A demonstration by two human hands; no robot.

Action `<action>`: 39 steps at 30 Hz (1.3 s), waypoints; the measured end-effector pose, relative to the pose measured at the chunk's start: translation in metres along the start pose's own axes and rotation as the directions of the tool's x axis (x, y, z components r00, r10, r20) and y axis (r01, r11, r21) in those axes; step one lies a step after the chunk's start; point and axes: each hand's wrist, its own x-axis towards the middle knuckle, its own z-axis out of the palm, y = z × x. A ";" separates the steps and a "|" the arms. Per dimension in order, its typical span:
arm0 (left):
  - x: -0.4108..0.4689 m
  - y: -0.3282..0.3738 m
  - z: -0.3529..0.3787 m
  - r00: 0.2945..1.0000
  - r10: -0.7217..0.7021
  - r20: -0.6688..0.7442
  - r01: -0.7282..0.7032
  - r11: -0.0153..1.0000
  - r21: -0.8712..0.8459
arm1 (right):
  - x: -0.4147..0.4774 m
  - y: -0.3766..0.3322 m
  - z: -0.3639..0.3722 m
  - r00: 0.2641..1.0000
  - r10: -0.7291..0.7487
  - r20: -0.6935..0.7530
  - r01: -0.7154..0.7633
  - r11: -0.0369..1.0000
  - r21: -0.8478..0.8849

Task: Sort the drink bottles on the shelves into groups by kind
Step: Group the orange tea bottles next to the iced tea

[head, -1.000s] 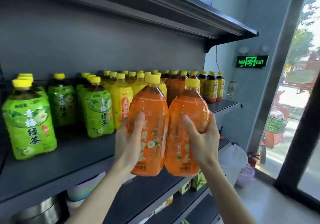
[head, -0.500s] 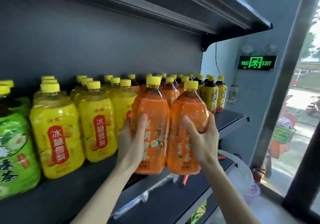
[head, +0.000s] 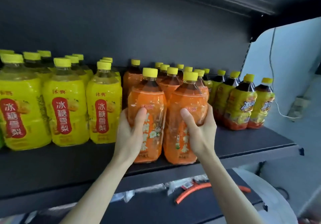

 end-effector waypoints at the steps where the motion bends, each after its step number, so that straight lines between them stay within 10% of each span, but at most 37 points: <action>1: 0.000 -0.001 0.002 1.000 0.002 -0.024 -0.001 1.000 0.008 | 0.003 0.004 0.000 1.000 -0.002 0.023 0.001 1.000 0.018; 11: 0.019 -0.015 0.010 0.981 0.141 -0.133 -0.091 0.940 0.329 | 0.021 0.024 0.005 0.995 -0.011 0.095 0.000 0.993 0.121; 16: 0.019 0.001 -0.005 0.896 0.439 0.061 -0.353 0.625 0.696 | 0.022 0.028 0.007 0.994 -0.035 0.100 0.020 0.990 0.143; 39: 0.082 0.021 -0.006 0.870 0.301 0.390 -0.280 -0.350 0.894 | 0.019 0.022 0.009 0.993 0.005 0.116 -0.019 0.993 0.119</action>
